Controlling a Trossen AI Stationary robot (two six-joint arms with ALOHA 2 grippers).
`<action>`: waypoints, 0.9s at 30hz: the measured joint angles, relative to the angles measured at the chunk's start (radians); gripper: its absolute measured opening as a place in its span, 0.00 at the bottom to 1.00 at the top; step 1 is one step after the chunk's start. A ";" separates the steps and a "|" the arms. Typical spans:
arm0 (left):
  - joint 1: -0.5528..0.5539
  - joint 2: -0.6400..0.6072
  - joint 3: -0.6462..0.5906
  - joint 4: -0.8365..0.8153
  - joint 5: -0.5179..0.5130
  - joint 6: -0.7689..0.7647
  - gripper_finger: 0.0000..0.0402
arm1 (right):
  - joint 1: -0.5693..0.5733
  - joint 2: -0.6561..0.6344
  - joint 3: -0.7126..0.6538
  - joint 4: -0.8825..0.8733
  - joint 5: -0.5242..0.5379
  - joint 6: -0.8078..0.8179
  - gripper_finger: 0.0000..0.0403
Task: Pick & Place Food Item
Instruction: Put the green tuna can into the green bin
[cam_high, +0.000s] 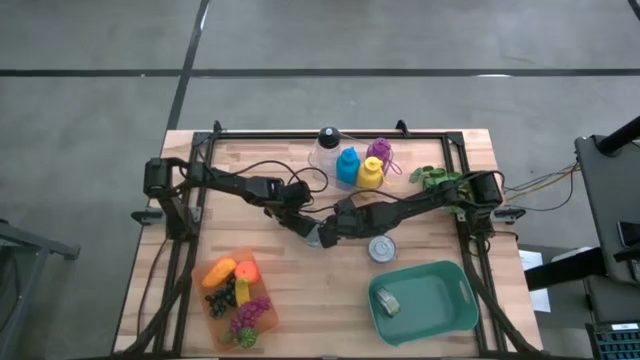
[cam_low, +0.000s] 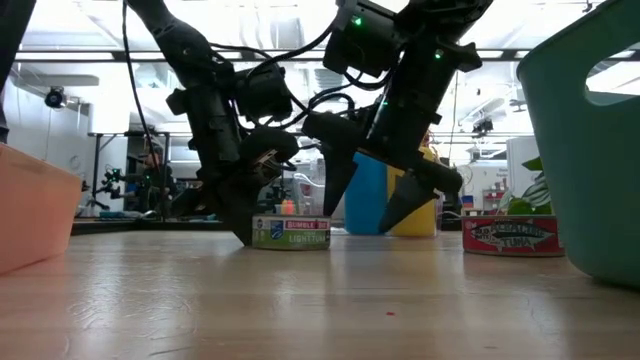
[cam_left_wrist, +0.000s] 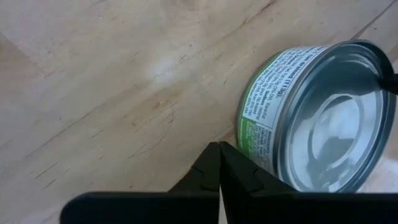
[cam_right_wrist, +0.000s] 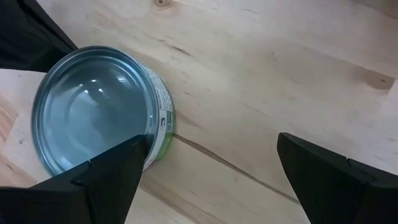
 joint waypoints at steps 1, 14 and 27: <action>0.000 0.000 0.000 0.003 0.001 0.000 0.00 | 0.000 -0.001 -0.004 0.001 0.000 0.006 0.89; 0.000 0.002 0.000 0.047 0.000 -0.001 0.00 | 0.001 -0.004 -0.033 0.013 0.001 0.030 0.89; 0.001 0.003 -0.001 0.055 0.016 -0.002 0.00 | 0.000 -0.002 -0.035 0.012 -0.002 0.030 0.89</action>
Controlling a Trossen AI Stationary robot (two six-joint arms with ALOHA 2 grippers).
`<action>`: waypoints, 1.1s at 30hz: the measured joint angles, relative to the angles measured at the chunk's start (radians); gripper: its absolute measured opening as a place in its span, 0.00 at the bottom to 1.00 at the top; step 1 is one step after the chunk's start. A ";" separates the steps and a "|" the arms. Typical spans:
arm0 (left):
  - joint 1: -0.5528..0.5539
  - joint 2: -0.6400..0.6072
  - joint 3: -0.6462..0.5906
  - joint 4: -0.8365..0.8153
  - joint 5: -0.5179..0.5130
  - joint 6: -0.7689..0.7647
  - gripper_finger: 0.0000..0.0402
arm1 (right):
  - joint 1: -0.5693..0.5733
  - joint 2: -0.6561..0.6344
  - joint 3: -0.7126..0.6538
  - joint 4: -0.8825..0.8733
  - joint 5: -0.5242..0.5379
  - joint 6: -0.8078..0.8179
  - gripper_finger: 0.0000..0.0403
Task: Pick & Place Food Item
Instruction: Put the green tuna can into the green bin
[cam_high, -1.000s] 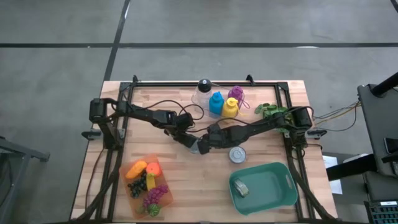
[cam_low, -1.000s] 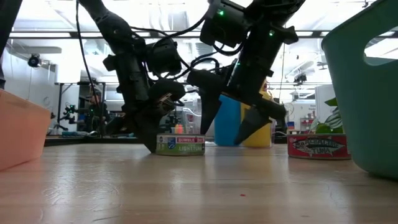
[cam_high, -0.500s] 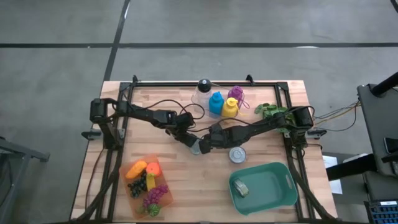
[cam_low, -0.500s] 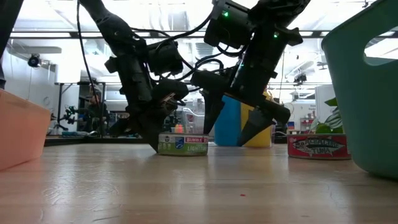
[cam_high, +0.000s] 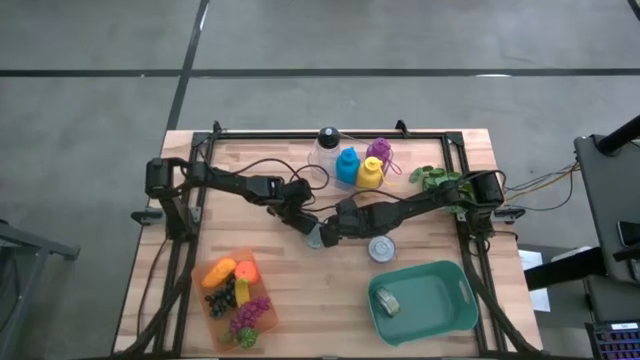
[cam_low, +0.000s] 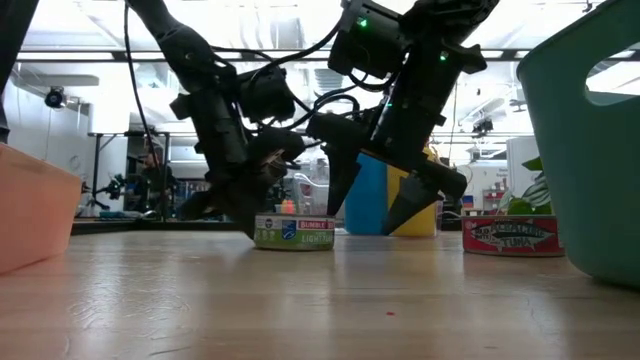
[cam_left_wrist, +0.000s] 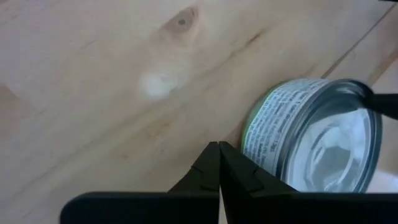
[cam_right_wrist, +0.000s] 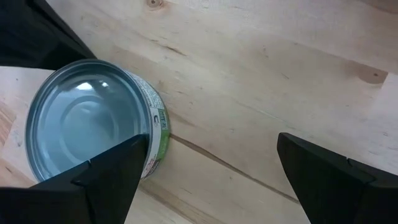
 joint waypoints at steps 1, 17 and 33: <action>0.000 0.000 -0.001 -0.004 0.005 0.001 0.00 | 0.000 0.000 0.000 0.000 0.000 0.000 0.89; -0.002 -0.001 -0.004 -0.020 0.143 -0.003 0.00 | 0.000 0.002 -0.005 -0.001 0.000 0.000 0.89; -0.002 -0.002 0.000 0.057 0.186 -0.055 0.00 | 0.000 -0.001 -0.042 -0.007 -0.003 0.049 0.89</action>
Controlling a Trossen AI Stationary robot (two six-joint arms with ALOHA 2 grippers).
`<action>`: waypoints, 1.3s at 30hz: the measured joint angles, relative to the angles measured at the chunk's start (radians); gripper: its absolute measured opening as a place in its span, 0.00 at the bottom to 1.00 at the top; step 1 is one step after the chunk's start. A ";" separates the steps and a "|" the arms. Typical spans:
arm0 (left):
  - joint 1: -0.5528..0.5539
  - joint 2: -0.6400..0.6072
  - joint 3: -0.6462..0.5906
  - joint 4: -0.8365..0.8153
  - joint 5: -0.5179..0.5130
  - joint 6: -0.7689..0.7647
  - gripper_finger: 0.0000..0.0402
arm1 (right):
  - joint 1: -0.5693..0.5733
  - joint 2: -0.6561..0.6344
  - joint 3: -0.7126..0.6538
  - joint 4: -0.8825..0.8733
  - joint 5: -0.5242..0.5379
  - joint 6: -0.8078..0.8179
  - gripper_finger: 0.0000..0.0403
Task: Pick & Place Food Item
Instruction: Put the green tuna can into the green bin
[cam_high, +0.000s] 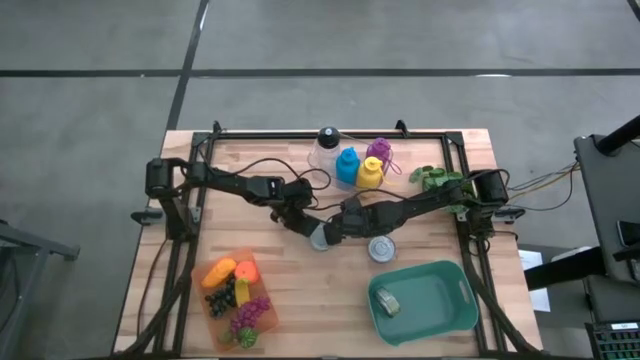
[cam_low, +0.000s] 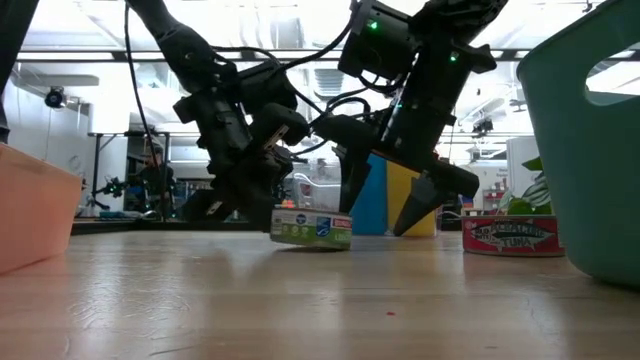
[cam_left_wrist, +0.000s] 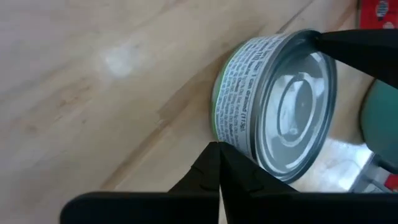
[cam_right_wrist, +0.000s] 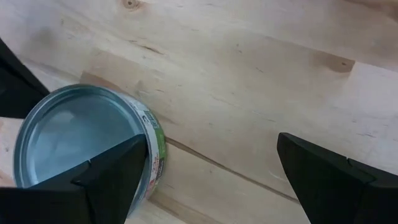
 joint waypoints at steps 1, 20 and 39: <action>0.000 0.000 0.000 0.005 0.007 0.000 0.00 | 0.000 -0.001 -0.001 -0.001 0.000 0.000 0.89; 0.001 -0.004 0.002 0.032 0.016 -0.003 0.00 | 0.001 -0.049 0.044 -0.118 0.031 -0.046 0.89; 0.001 0.004 -0.003 0.009 -0.033 0.001 0.00 | 0.001 -0.122 0.087 -0.230 0.098 -0.024 0.89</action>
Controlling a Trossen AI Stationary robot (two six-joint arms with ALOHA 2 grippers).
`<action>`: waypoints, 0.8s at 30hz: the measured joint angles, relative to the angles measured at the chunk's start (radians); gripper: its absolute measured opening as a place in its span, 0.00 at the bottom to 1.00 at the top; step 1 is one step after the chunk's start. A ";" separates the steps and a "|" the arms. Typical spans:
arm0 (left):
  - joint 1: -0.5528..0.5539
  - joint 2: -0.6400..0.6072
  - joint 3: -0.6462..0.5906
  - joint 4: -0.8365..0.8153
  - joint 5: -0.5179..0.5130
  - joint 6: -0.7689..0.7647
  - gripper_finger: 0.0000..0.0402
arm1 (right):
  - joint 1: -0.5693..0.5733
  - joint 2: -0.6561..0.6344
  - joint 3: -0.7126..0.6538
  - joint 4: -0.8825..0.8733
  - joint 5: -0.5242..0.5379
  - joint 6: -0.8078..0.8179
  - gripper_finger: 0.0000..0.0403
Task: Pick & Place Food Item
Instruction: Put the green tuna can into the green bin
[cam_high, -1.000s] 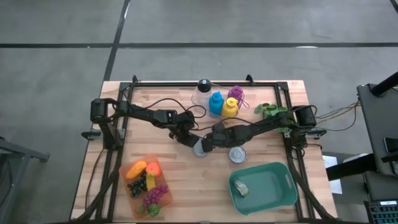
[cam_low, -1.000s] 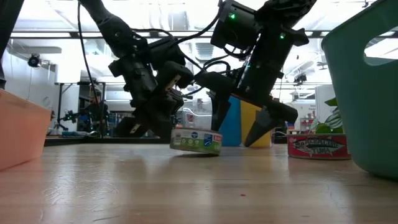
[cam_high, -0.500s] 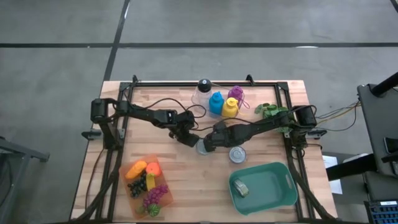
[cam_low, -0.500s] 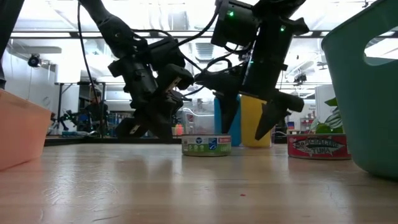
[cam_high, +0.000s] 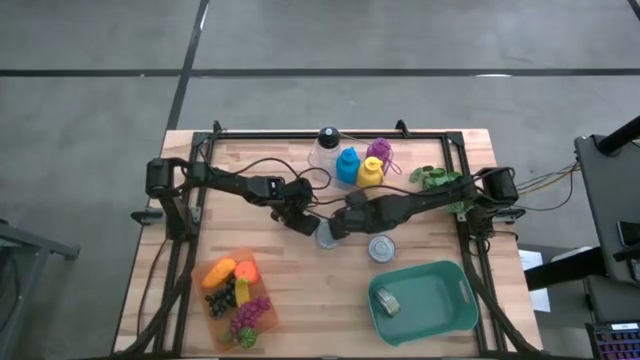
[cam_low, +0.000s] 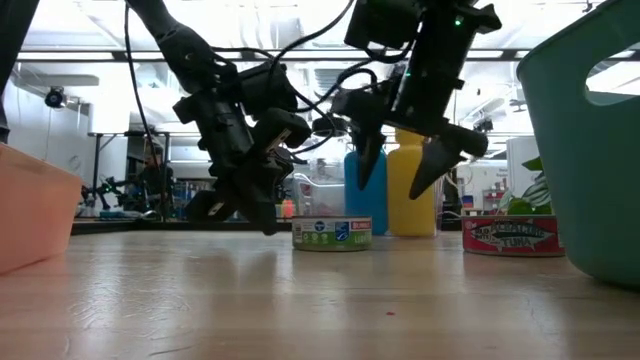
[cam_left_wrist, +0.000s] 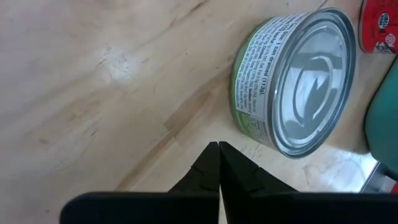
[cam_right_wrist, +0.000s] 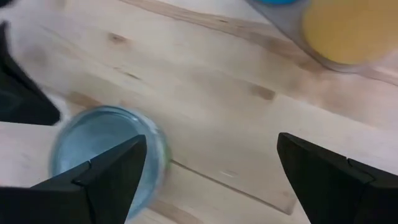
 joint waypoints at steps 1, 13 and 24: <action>0.000 0.000 0.000 0.000 0.000 0.000 0.00 | 0.000 -0.001 0.000 -0.018 0.000 0.001 0.89; 0.000 0.001 0.000 0.007 0.026 -0.054 0.00 | 0.051 -0.004 -0.051 -0.065 0.001 -0.176 0.89; 0.001 0.001 0.000 0.007 0.026 -0.053 0.00 | 0.211 -0.135 -0.248 0.123 0.184 -0.190 0.89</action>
